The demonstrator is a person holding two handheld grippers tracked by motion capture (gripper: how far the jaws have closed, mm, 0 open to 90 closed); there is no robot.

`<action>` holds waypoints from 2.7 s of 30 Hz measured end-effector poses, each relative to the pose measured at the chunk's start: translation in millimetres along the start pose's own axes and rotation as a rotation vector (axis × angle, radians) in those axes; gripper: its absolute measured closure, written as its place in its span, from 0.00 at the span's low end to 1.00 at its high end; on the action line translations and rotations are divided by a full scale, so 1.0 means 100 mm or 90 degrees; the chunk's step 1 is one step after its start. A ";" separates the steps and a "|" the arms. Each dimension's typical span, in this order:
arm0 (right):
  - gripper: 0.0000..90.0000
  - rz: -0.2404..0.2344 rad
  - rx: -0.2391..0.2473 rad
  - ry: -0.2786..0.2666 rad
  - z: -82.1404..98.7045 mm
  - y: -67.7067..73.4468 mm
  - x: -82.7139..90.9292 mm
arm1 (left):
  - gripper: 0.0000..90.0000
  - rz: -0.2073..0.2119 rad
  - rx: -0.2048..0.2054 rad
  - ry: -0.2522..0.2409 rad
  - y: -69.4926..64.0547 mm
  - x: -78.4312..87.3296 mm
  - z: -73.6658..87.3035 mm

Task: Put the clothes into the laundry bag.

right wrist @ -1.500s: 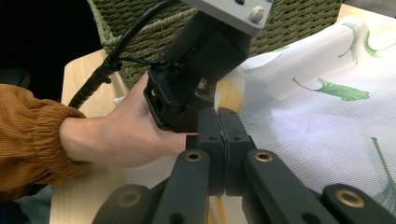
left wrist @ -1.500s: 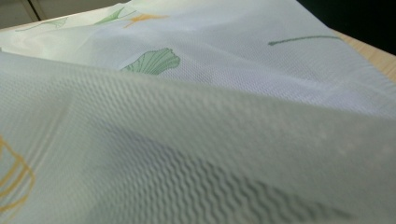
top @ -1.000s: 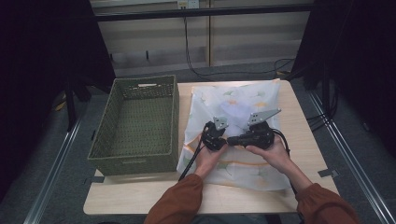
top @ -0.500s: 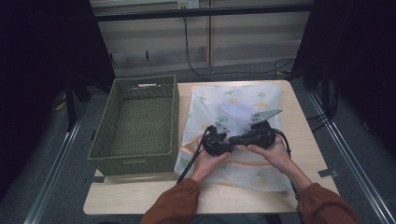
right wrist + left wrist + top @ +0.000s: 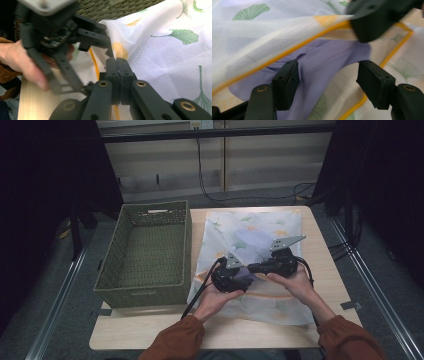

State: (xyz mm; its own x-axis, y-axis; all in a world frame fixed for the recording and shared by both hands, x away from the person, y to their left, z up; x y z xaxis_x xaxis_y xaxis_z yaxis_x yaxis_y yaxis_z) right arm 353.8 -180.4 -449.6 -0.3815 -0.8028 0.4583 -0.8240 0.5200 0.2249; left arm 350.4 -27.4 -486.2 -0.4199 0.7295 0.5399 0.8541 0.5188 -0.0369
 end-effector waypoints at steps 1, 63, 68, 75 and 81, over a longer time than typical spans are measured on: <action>1.00 0.001 0.002 -0.001 0.00 0.00 0.01 | 0.39 0.002 -0.002 -0.001 -0.01 0.02 0.00; 1.00 0.011 -0.014 0.003 0.12 -0.07 0.13 | 0.63 -0.005 0.008 0.036 0.15 -0.06 0.11; 1.00 0.016 -0.011 -0.005 0.09 -0.06 0.15 | 0.64 0.002 -0.004 0.022 0.09 0.10 0.06; 1.00 0.016 -0.013 -0.007 0.09 -0.08 0.13 | 0.55 -0.001 -0.014 0.013 0.09 0.24 0.03; 1.00 0.019 -0.008 -0.007 0.08 -0.08 0.13 | 0.58 0.003 -0.011 -0.007 0.12 0.42 0.01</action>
State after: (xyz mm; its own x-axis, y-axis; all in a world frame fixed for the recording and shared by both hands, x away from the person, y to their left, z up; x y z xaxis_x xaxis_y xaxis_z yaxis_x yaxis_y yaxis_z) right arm 352.1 -197.1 -452.4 -0.4101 -0.7897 0.4562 -0.8069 0.5473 0.2220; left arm 342.7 10.2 -464.9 -0.4196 0.7365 0.5306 0.8610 0.5080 -0.0244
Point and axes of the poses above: each handheld gripper's, and its own axes: x roughly backward along the jaws, z roughly out of its underside, y roughly to its left, the point moved 4 cm from there along -x, roughly forward along the jaws, and after that the axes turned 5 degrees about -y, right-handed, at the moved point
